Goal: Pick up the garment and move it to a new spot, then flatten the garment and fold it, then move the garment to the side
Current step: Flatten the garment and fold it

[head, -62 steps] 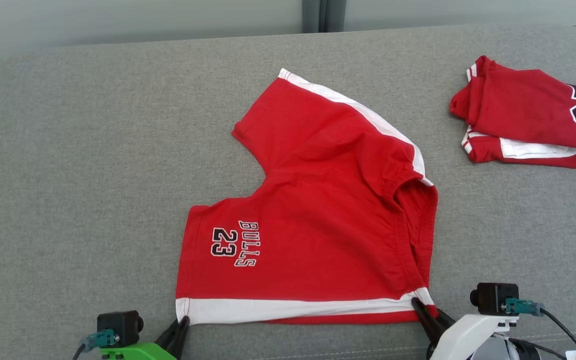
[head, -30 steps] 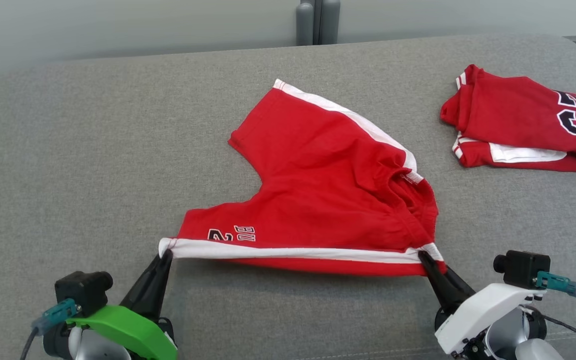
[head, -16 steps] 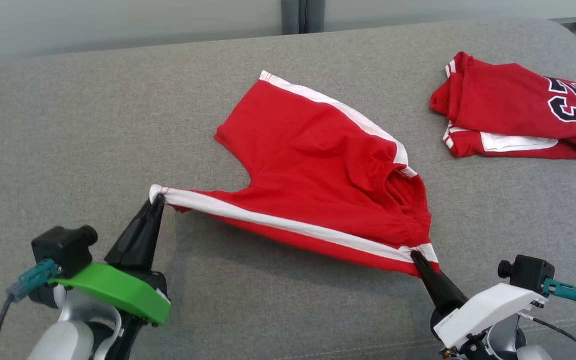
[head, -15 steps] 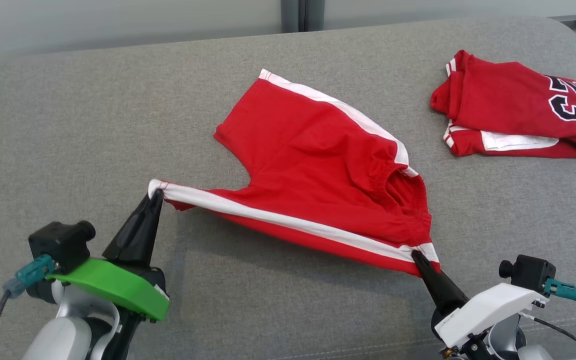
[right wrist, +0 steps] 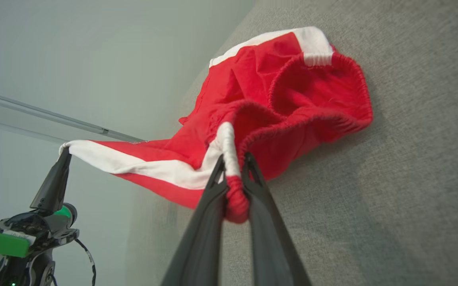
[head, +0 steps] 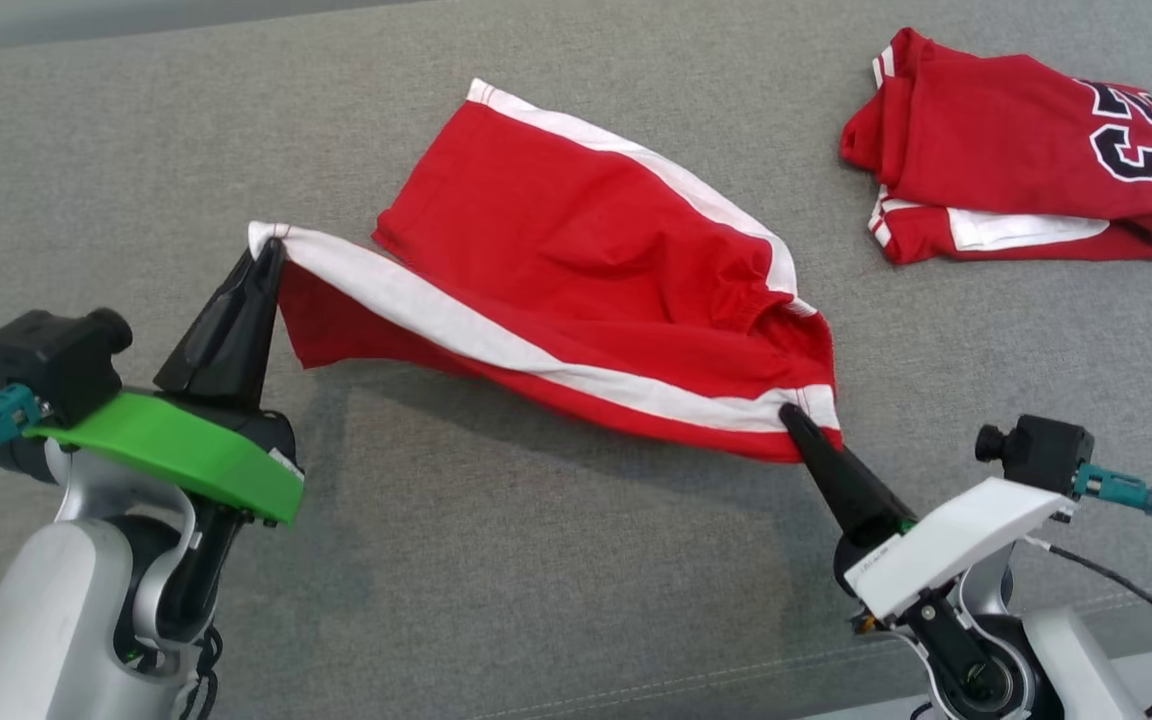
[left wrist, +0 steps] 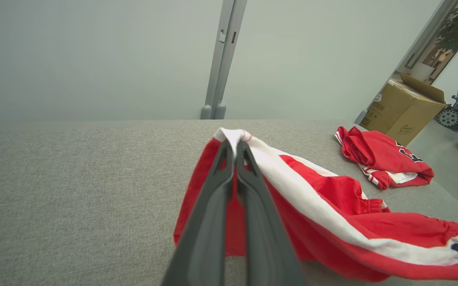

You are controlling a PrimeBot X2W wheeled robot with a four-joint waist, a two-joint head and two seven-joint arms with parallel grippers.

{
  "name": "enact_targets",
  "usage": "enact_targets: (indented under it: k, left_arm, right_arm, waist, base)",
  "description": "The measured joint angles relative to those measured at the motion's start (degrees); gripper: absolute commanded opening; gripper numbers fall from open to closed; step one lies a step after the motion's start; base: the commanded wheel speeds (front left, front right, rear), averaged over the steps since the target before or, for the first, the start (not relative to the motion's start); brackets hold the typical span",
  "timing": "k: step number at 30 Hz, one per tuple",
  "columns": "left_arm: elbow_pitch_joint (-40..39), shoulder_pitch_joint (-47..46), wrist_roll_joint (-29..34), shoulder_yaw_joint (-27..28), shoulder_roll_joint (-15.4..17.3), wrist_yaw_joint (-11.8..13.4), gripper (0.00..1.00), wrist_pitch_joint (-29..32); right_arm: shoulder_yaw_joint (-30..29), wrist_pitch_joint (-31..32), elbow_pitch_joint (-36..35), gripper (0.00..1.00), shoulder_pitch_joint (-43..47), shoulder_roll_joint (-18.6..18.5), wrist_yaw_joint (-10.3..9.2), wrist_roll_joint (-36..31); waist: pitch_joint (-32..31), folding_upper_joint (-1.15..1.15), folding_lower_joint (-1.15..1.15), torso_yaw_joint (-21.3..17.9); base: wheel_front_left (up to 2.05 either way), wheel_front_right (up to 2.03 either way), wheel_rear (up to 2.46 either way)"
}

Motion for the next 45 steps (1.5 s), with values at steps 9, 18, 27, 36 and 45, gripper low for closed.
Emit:
enact_targets:
  k: [9,18,27,36,45]
  left_arm:
    - [1.64,-8.45,0.00,-1.31,0.30,-1.47,0.00,2.97]
    - [8.40,-15.14,-0.02,-2.83,0.18,-3.61,0.00,4.95]
    - [12.94,-23.36,0.93,-3.03,-0.07,-4.65,0.00,5.92]
    - [19.70,-29.24,2.83,-3.43,0.81,-5.67,0.00,7.30]
    - [24.49,-34.11,3.94,-3.39,2.14,-6.68,0.00,7.89]
  right_arm:
    - [-3.52,-0.07,-0.71,0.00,-4.28,0.29,-0.64,2.05]
    - [-4.80,-2.76,1.08,0.00,-8.22,0.80,-1.57,3.66]
    - [-2.08,-4.36,2.92,0.00,-11.99,0.89,-1.59,4.12]
    - [1.08,-7.46,4.54,0.00,-15.29,1.00,-1.59,6.83]
    - [6.15,-10.69,5.06,0.00,-17.33,1.07,-1.59,9.62]
  waist:
    - [4.71,0.00,0.00,-2.23]
    - [8.87,0.00,0.00,-3.41]
    - [12.06,0.00,0.00,-4.61]
    - [14.09,0.00,0.00,-7.52]
    - [16.15,0.00,0.00,-11.21]
  base:
    - [0.00,0.00,0.00]
    - [0.00,0.00,0.00]
    - [0.00,0.00,0.00]
    - [0.00,0.00,0.00]
    - [0.00,0.00,0.00]
